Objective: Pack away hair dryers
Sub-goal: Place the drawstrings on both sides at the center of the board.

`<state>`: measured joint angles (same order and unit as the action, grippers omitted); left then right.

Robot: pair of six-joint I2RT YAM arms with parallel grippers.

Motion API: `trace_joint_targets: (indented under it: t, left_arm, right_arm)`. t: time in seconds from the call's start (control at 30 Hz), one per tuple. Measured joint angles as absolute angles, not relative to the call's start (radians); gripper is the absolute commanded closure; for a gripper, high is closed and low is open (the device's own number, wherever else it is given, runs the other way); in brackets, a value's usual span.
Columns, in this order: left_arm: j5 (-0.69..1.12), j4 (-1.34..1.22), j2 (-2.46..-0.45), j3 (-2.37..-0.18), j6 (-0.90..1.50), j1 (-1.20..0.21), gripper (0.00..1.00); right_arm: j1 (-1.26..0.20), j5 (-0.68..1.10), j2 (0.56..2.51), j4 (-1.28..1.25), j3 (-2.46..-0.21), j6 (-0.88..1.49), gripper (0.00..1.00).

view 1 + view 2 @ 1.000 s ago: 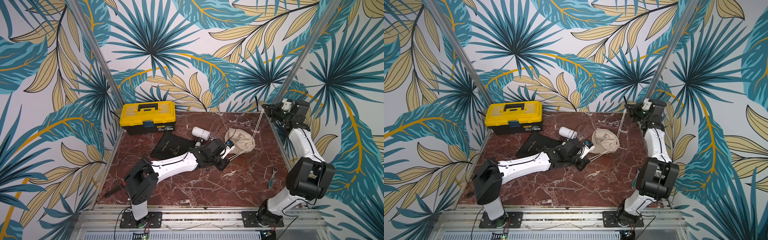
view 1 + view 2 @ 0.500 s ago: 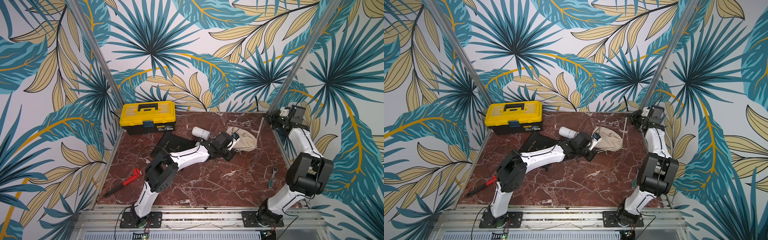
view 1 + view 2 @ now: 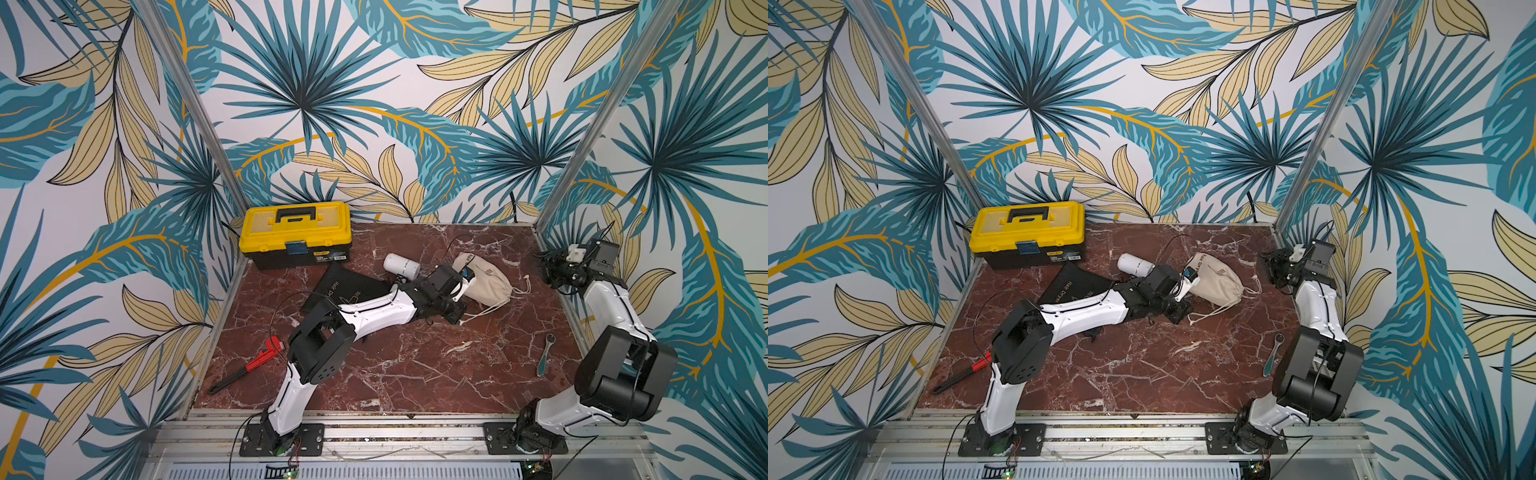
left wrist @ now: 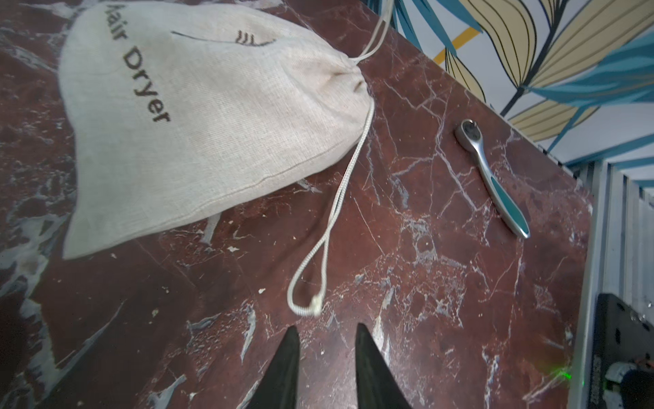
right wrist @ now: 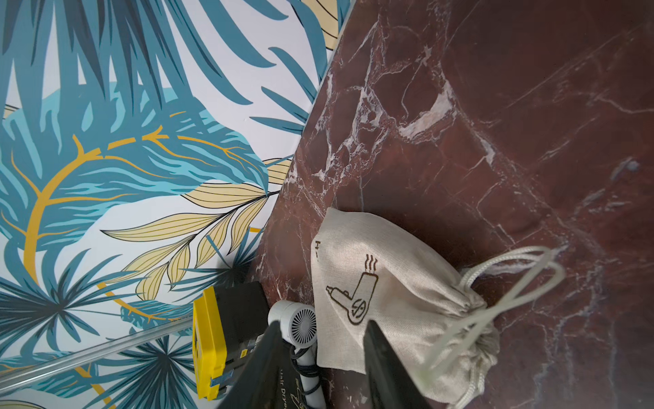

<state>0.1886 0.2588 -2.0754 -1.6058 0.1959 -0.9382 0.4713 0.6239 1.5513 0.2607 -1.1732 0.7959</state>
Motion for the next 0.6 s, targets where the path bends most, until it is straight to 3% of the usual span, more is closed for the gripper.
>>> trace_joint_targets:
  t: [0.03, 0.13, 0.3, 0.47, 0.6]
  left_arm:
    - [0.191, 0.258, -2.072, -1.599, 0.199, -0.945, 0.38]
    - [0.191, 0.259, -2.043, -1.567, 0.212, -0.969, 0.3]
    - [0.137, 0.267, -1.923, -1.501, 0.234, -1.004, 0.01]
    - [0.051, 0.246, -1.775, -1.444, 0.264, -0.973, 0.01]
    - [-0.02, 0.209, -1.645, -1.337, 0.311, -0.893, 0.0]
  right_arm:
    - [0.471, 0.62, 1.55, 0.265, -1.173, 0.794, 0.43]
    - [0.471, 0.609, 1.55, 0.273, -1.17, 0.79, 0.39]
    - [0.471, 0.57, 1.502, 0.304, -1.159, 0.762, 0.37]
    - [0.443, 0.555, 1.418, 0.32, -1.159, 0.722, 0.38]
    - [0.324, 0.524, 1.374, 0.32, -1.134, 0.674, 0.42]
